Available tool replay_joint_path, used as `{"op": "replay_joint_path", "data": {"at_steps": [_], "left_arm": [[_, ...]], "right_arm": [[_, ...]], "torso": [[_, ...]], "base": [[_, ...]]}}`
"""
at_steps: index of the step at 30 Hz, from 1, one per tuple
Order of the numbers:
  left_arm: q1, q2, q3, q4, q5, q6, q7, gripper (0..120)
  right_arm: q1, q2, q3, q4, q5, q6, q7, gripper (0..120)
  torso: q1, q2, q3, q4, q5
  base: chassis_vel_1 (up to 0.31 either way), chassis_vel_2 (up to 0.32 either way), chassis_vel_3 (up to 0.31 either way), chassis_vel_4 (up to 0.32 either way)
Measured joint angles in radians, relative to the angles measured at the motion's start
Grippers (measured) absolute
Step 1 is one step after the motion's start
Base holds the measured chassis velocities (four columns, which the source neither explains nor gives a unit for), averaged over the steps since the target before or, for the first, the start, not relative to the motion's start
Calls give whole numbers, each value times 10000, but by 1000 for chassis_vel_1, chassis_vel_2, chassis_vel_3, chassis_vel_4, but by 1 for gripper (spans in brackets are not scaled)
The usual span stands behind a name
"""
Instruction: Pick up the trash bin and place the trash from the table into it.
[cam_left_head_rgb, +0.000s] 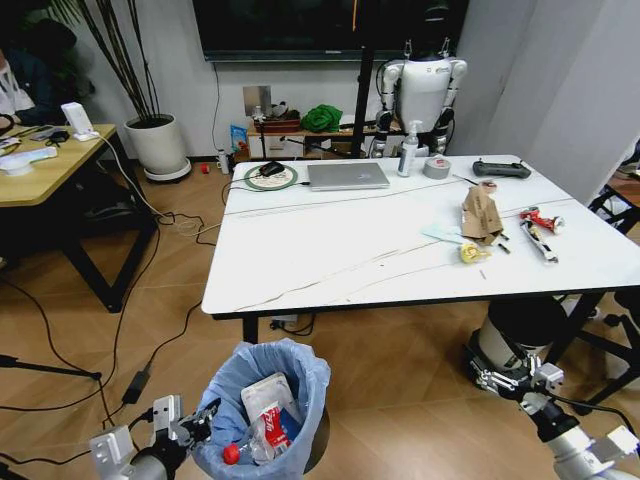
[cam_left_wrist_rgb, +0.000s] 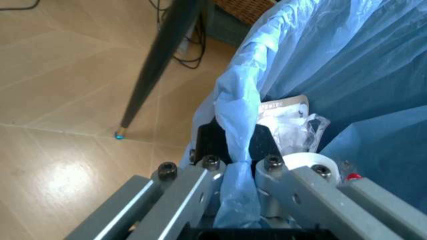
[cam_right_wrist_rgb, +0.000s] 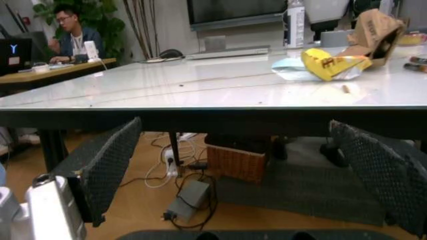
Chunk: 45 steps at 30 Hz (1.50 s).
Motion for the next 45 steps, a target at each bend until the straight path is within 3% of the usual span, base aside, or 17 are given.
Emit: {"op": "replay_joint_path", "data": {"at_steps": [25, 45], "left_arm": [[-138, -101, 97, -88, 69, -1, 46, 0], [-269, -41, 84, -144, -243, 23, -13, 0]], "right_arm": [[-87, 34, 106, 96, -144, 138, -166, 100], [633, 279, -147, -555, -804, 302, -80, 100]], "torso": [[0, -2, 0, 0, 3], [1, -2, 0, 1, 3]], "base": [[-133, -134, 132, 130], [-121, -111, 111, 118]]}}
